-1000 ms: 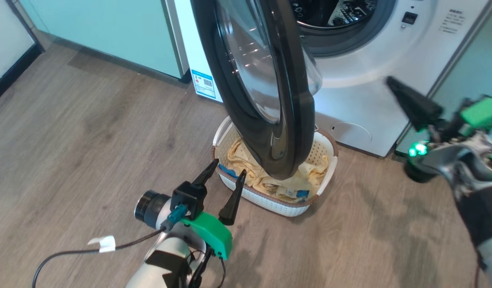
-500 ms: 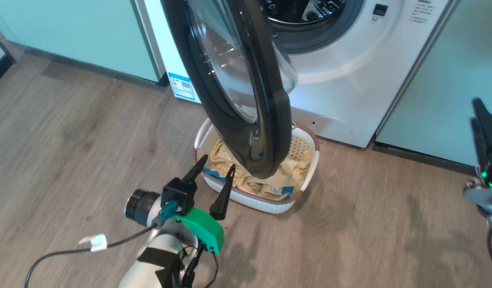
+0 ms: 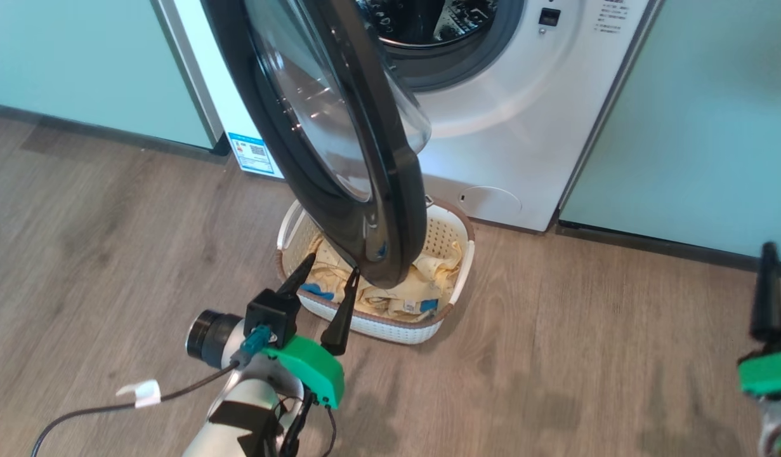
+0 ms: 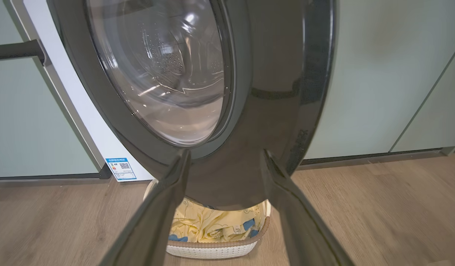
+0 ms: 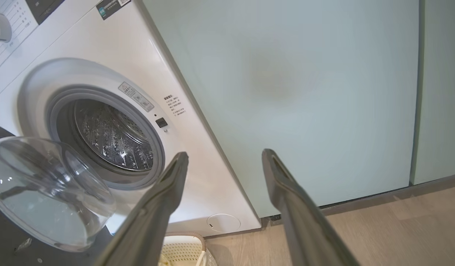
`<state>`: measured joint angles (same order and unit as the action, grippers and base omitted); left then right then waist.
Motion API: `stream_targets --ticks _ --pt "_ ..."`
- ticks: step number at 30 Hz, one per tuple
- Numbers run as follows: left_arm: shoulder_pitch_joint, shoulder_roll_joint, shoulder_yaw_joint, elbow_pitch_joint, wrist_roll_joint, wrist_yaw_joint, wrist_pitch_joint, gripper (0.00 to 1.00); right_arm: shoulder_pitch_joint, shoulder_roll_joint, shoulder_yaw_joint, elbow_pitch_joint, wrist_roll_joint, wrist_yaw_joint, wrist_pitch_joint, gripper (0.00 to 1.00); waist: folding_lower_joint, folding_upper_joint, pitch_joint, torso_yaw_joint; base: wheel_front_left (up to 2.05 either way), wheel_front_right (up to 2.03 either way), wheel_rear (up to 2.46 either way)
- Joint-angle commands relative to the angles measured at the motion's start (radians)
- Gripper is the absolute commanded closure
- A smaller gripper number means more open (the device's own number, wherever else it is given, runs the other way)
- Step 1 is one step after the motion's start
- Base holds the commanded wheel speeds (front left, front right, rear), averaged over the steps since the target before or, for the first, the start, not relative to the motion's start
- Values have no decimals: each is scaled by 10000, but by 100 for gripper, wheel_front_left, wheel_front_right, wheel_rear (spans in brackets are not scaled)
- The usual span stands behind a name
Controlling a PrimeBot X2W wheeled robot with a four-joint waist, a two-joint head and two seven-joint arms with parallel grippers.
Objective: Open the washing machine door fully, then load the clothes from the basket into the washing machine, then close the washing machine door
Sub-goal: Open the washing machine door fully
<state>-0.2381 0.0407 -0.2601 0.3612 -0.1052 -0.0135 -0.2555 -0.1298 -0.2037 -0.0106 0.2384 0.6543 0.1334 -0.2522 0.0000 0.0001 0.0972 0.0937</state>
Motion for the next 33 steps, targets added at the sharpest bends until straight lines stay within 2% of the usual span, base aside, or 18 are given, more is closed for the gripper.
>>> stream_targets --ticks 1,4,11,20,33 --pt "-202 153 407 -301 101 40 -63 0 234 178 -107 -672 -895 -27 -91 0 0 -1 15 -90 0 0 0" --pt "-170 154 465 -289 125 21 -63 0 858 666 -632 -1393 -2234 -27 -93 0 0 -1 28 -156 0 0 0" --pt "-78 167 573 -269 171 -5 -63 0 2012 1241 -1221 -2250 -3650 -27 -94 0 0 -1 -28 -249 0 0 0" --pt "60 183 775 -281 183 -17 -63 0 3004 1500 -1149 -2522 -4191 -27 -94 0 0 -1 -178 -385 0 0 0" --pt "91 162 890 -299 188 -37 -63 0 3171 1533 -1128 -2526 -4169 -27 -95 0 0 -1 -194 -453 0 0 0"
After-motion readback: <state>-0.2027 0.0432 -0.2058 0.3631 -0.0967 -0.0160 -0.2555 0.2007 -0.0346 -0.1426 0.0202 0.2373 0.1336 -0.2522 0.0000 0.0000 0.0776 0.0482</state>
